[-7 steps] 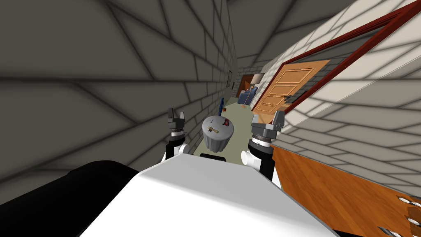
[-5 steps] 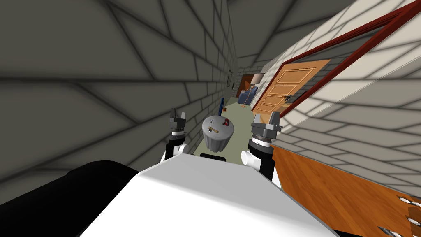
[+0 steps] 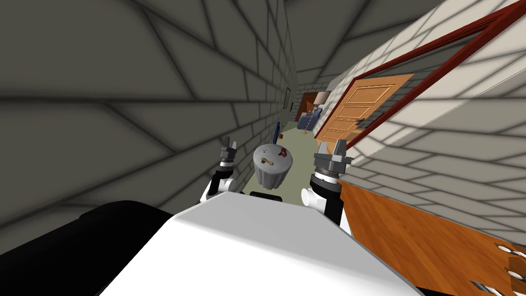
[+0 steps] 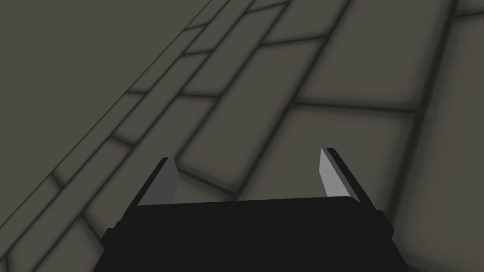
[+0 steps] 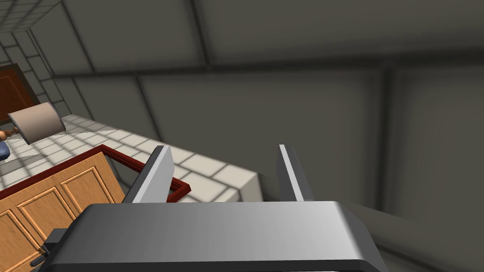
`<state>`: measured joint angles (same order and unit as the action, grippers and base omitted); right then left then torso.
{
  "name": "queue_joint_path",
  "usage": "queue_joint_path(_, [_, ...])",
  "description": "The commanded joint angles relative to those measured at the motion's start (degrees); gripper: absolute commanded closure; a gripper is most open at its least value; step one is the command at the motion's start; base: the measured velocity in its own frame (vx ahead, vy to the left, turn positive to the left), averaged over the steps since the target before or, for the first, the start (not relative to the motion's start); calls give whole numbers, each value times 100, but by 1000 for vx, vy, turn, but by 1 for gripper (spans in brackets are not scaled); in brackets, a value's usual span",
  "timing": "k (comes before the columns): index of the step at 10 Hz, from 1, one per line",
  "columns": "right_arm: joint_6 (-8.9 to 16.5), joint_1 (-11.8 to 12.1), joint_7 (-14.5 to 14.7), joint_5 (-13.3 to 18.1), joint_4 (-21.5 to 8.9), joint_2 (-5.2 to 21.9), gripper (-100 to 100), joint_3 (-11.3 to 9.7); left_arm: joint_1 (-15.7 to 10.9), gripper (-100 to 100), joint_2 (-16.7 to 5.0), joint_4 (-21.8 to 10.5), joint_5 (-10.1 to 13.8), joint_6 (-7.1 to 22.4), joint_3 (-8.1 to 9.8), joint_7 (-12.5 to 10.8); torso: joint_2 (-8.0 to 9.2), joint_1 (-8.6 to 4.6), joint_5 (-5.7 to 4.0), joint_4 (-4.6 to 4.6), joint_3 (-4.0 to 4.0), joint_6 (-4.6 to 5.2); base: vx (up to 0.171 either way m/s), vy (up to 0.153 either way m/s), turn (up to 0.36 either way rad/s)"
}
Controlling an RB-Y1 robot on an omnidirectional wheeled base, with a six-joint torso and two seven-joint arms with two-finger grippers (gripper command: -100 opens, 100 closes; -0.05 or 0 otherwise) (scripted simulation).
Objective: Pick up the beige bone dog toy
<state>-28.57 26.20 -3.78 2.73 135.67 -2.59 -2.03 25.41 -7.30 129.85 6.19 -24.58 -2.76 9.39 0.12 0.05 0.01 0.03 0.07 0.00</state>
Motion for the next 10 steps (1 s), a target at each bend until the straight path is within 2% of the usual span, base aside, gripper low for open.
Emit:
queue_joint_path(1, [0,0,0,0,0,0,0,0,-152,-100,-137,-210,41,244,14,27,0,0,0,0,0,0,-42,11,4])
queue_joint_path(5, [0,0,0,0,0,0,0,0,-700,-100,-300,-898,140,903,93,97,3,0,0,1,2,0,-43,10,-5])
queue_joint_path(6, [0,0,0,0,0,0,0,0,-700,-100,-300,-913,140,963,93,97,3,0,0,1,2,0,-28,5,-4])
queue_joint_path(7, [0,0,0,0,0,0,0,0,-857,-100,-315,-1115,160,1151,119,113,-1,-2,0,0,0,-1,-23,4,-8])
queue_joint_path(8, [0,0,0,0,0,0,0,0,-857,-100,-315,-1115,160,1168,119,113,-4,-2,0,-1,-2,0,-15,1,-8])
queue_joint_path(10, [0,0,0,0,0,0,0,0,-1190,-100,-323,-1522,188,1525,180,136,-8,-4,-1,-2,-4,0,-20,0,-22])
